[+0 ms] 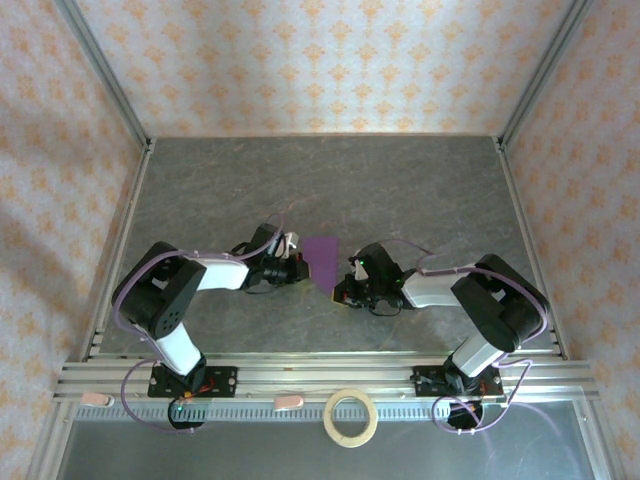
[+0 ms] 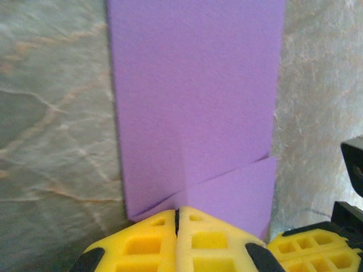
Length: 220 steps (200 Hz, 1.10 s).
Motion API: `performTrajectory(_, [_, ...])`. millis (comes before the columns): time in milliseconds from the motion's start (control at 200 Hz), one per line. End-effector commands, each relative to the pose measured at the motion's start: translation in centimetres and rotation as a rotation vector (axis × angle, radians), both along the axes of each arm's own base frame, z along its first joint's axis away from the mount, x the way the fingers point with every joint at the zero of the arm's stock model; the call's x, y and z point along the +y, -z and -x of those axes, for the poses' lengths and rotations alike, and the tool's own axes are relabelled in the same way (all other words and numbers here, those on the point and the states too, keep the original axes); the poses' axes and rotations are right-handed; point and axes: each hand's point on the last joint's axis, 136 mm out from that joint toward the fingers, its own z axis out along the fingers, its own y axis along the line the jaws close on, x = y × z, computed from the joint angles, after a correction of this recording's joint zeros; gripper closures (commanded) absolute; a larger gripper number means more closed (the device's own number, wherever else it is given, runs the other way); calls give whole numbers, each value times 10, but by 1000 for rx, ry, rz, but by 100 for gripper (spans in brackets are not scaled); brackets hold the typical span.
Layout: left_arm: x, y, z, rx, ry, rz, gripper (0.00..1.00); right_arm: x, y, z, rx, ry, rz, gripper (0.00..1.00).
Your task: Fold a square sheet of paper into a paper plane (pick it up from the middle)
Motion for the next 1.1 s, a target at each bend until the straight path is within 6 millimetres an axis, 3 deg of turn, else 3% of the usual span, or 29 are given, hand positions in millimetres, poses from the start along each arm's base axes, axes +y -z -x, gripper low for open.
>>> performTrajectory(0, [18,-7,-10,-26,-44,-61,96,-47,52,33,143,25,243,100])
performTrajectory(255, [19,-45,-23,-147,-77,-16,92,-50,50,34,133,-6,258,100])
performTrajectory(390, [-10,-64,-18,-186,30,116,93,-52,48,31,123,-10,260,100])
performTrajectory(525, [-27,-52,-15,-173,85,121,93,-50,47,28,120,-10,256,100])
performTrajectory(691, [-22,-13,-10,-80,61,46,94,-45,41,22,102,-9,238,100])
performTrajectory(816, [-12,12,-1,-30,45,-5,95,-24,12,6,50,-6,140,100])
performTrajectory(961, [-6,21,7,-12,45,-22,95,3,-36,-18,-45,15,-10,100])
performTrajectory(1021, [-5,23,9,-8,47,-29,95,10,-44,-26,-63,12,-27,100])
performTrajectory(1096, [-5,25,10,0,50,-32,95,14,-36,-32,-52,15,-13,100])
